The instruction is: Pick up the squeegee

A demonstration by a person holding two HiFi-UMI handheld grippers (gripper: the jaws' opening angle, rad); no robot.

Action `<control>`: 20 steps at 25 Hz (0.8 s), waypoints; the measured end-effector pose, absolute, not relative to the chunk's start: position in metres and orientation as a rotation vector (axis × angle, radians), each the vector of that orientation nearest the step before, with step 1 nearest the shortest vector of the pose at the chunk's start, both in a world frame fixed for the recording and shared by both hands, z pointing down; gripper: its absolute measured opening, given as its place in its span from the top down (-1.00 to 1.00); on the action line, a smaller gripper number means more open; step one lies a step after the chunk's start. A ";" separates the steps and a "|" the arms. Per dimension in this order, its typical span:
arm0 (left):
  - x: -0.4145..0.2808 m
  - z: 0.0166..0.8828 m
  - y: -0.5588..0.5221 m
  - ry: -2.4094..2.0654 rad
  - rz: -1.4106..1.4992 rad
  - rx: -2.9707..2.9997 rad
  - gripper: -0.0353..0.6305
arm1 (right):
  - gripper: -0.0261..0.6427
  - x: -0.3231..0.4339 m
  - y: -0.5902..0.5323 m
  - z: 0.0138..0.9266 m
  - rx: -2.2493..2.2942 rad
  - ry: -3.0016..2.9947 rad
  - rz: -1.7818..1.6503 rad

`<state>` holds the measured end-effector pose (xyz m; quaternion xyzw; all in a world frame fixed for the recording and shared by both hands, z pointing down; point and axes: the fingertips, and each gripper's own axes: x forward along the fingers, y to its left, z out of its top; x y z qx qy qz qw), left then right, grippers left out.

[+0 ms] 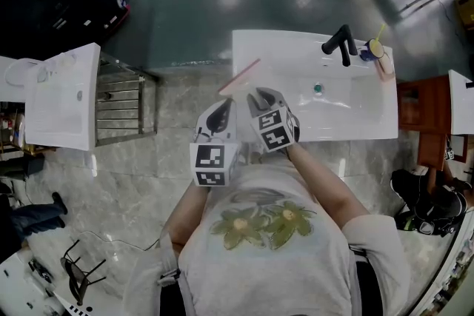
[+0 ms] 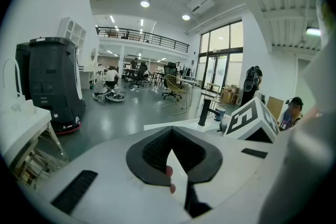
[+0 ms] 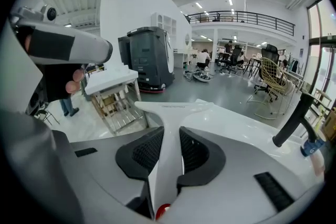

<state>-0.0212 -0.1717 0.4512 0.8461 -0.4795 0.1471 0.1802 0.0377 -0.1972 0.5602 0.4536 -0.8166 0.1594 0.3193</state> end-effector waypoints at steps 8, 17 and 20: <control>-0.021 0.438 -0.170 -1.360 0.404 2.427 0.87 | 0.64 0.033 -0.199 0.514 1.259 -2.208 0.390; -0.023 0.434 -0.164 -1.355 0.394 2.445 0.87 | 0.64 0.027 -0.191 0.479 1.304 -2.263 0.358; -0.024 0.432 -0.163 -1.357 0.386 2.448 0.87 | 0.64 0.027 -0.189 0.464 1.337 -2.279 0.338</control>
